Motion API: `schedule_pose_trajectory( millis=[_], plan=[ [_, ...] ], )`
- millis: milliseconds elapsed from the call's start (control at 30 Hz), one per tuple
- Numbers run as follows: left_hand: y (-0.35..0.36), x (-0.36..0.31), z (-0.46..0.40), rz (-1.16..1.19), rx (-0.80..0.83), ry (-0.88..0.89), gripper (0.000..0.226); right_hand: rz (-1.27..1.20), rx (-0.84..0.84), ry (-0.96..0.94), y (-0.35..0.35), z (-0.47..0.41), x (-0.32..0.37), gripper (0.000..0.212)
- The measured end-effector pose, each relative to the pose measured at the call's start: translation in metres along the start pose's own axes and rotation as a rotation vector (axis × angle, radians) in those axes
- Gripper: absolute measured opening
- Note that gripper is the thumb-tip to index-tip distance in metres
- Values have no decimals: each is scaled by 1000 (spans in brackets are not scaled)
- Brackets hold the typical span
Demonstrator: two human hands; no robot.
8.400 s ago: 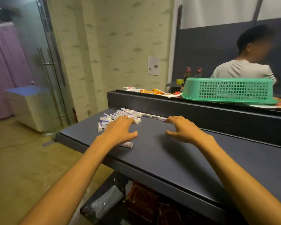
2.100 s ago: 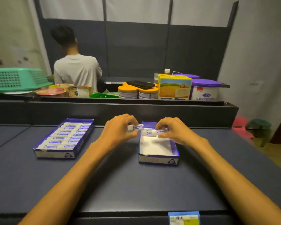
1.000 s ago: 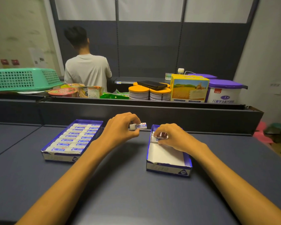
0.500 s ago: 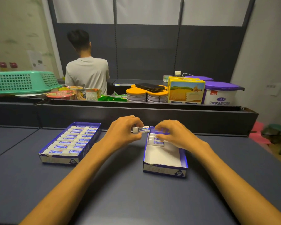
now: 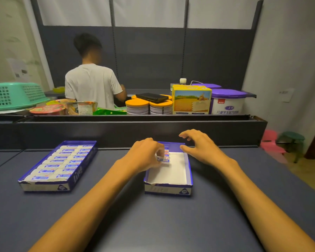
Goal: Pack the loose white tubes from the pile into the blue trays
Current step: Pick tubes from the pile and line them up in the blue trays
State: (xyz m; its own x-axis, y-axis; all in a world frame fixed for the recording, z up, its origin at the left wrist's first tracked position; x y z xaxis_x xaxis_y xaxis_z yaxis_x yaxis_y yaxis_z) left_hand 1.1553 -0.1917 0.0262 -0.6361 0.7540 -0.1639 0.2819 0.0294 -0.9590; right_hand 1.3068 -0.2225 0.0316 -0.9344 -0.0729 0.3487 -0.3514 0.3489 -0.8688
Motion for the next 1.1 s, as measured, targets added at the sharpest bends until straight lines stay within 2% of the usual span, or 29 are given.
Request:
schedule_pose_trajectory(
  millis=[400, 733, 1100],
  plan=[
    [5, 5, -4, -2, 28, 7, 30, 25, 8, -2, 4, -3, 6, 43],
    [9, 10, -1, 100, 27, -35, 20, 31, 16, -11, 7, -2, 7, 41],
    [5, 11, 6, 66, -41, -78, 36, 30, 16, -21, 2, 1, 15, 40]
  ],
)
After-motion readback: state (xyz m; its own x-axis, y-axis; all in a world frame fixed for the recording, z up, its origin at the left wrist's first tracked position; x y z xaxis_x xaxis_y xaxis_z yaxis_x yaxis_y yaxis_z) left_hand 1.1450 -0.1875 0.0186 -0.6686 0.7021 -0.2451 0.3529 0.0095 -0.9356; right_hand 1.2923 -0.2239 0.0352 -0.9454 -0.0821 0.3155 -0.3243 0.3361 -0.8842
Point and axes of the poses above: each hand's wrist, its own z-axis away from the middle knuckle, its own y-axis out of the palm, x = y × z, the point moved 9 cm from there along -z, towards the middle knuckle, and after that the axes turned 5 degrees about z, right-handed, at the moved point
